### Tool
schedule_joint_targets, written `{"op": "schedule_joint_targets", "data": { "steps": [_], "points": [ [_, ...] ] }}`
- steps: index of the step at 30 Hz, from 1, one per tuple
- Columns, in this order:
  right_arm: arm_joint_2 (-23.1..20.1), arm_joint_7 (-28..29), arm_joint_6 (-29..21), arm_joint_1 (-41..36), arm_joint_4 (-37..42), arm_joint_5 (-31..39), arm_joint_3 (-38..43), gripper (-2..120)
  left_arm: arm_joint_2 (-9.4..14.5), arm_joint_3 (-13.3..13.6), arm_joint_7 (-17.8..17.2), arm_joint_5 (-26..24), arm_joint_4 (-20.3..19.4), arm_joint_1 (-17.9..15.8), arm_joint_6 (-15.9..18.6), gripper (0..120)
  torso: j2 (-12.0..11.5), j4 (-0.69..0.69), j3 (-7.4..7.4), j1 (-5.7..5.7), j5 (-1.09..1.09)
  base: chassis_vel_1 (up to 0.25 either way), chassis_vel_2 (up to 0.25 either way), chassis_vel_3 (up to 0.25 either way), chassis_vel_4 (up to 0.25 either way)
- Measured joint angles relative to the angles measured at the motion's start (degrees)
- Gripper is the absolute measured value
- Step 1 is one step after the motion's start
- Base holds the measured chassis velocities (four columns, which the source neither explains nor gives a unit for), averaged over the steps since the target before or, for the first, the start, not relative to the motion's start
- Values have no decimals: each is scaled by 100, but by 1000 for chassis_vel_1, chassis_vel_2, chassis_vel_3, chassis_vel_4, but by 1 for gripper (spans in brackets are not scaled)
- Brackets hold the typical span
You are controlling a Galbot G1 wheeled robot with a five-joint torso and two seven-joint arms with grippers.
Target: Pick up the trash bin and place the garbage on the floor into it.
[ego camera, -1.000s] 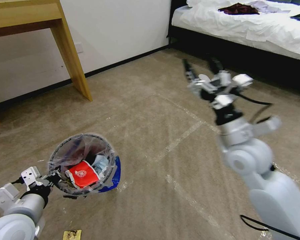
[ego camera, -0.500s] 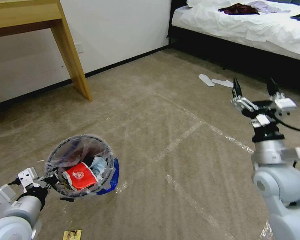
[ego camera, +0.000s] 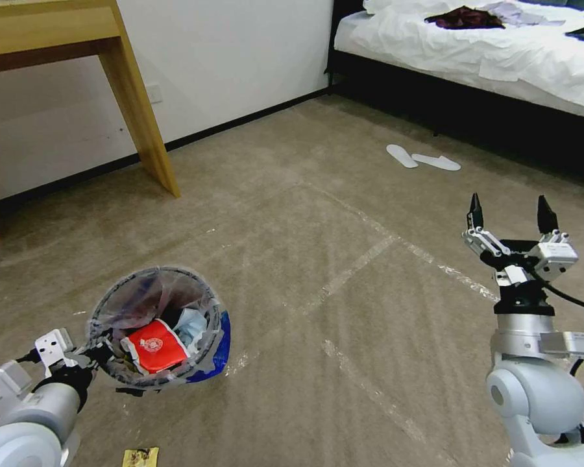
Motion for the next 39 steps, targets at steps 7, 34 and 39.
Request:
{"op": "schedule_joint_targets", "data": {
  "steps": [7, 34, 39],
  "points": [
    [154, -86, 105, -23, -77, -110, -26, 100, 43, -85, -70, -129, -63, 61, 92, 1, 0, 0, 0, 0, 0, 0, 0, 0, 0],
    [274, -200, 309, -105, -184, -296, -72, 100, 43, -100, -95, -160, -134, 168, 113, 1, 0, 0, 1, 2, -1, -117, 115, 117, -111],
    [261, -200, 327, -103, -211, -296, -72, 100, 26, -81, -94, -143, -130, 164, 106, 1, 0, -1, 1, 2, -1, -231, 243, 258, -236]
  ]
}}
